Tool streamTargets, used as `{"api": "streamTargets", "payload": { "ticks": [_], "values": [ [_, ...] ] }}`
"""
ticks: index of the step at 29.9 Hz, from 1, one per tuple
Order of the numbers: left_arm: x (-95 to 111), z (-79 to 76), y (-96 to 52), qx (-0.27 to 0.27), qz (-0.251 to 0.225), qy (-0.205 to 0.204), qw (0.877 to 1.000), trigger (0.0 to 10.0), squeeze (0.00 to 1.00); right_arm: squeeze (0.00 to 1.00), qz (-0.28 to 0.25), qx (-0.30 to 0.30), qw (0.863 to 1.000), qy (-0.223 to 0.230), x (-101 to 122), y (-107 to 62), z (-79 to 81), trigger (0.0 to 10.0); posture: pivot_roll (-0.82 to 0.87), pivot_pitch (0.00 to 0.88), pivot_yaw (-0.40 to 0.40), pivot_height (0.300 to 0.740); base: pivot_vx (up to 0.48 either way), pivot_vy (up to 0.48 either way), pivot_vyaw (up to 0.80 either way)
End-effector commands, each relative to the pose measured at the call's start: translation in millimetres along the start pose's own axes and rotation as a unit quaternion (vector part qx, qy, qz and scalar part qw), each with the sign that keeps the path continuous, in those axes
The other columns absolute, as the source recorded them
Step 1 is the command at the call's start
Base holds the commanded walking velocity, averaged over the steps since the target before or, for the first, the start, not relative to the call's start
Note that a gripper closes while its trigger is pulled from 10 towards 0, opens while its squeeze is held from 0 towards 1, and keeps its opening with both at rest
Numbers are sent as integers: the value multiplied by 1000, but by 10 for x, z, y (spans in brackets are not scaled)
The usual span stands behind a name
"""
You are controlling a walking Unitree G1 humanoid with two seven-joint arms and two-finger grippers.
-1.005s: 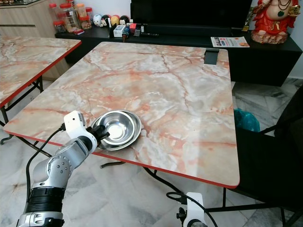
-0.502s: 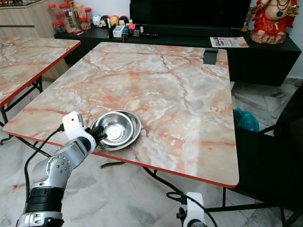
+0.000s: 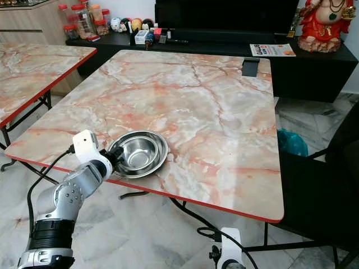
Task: Setting the table
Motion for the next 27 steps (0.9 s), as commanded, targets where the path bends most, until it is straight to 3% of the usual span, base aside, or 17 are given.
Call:
{"api": "streamTargets", "payload": {
  "ticks": [1, 8, 9, 10, 11, 14, 17, 18, 22, 24, 25, 26, 27],
  "values": [
    [-5, 2, 14, 2, 9, 6, 1000, 10000, 0, 0, -5, 2, 1000, 4, 44, 10, 18, 10000, -161, 0, 60, 740, 0, 0, 0],
    [153, -20, -12, -6, -16, 26, 1000, 10000, 0, 0, -5, 2, 1000, 5, 46, 10, 16, 10000, -162, 0, 61, 740, 0, 0, 0],
    [325, -75, -38, -18, -60, 71, 996, 10000, 0, 0, -5, 2, 1000, 5, 45, 10, 16, 10000, -162, 0, 61, 740, 0, 0, 0],
    [325, -75, -38, -18, -60, 71, 996, 10000, 0, 0, -5, 2, 1000, 5, 45, 10, 16, 10000, -162, 0, 61, 740, 0, 0, 0],
    [611, -167, -100, -33, -136, 108, 984, 10000, 0, 0, -6, 2, 1000, 5, 48, 10, 16, 10000, -160, 0, 59, 740, 0, 0, 0],
    [819, -225, -166, -43, -184, 123, 974, 10000, 0, 0, -6, 1, 1000, 4, 51, 11, 15, 10000, -157, 0, 58, 740, 0, 0, 0],
    [1038, -203, -241, -26, -235, 165, 957, 10000, 0, 0, -8, 1, 1000, 4, 59, 12, 16, 10000, -157, 0, 58, 740, 0, 0, 0],
    [1141, -130, -276, -8, -260, 172, 950, 10000, 0, 0, -9, 1, 1000, 5, 62, 12, 18, 10000, -159, 0, 61, 740, 0, 0, 0],
    [1218, 47, -301, 33, -277, 197, 940, 10000, 0, 0, -10, 1, 1000, 5, 65, 13, 27, 10000, -161, 0, 64, 740, 0, 0, 0],
    [1286, 347, -350, 101, -290, 269, 913, 10000, 0, 0, -11, 2, 1000, 9, 63, 12, 32, 10000, -162, 0, 67, 740, 0, 0, 0],
    [1286, 347, -350, 101, -290, 269, 913, 10000, 0, 0, -11, 2, 1000, 9, 63, 12, 32, 10000, -162, 0, 67, 740, 0, 0, 0],
    [1328, 544, -403, 146, -294, 323, 888, 10000, 0, 0, -10, 1, 1000, 9, 50, 9, 32, 10000, -156, 0, 68, 740, 0, 0, 0],
    [1338, 660, -430, 176, -290, 352, 872, 10000, 0, 0, -9, 1, 1000, 10, 42, 7, 31, 10000, -154, 0, 68, 740, 0, 0, 0]
  ]
}}
Point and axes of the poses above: a point about 5 cm out from each wrist's last joint towards the gripper, its own y axis pointing out of the wrist towards the gripper, its own x axis along the axis of the wrist's last joint, z = x × y, the point moved 4 cm from there along y, pointing out of the wrist towards the gripper, and after that the axes turned 8 degrees about -y, right-handed, at the moved point
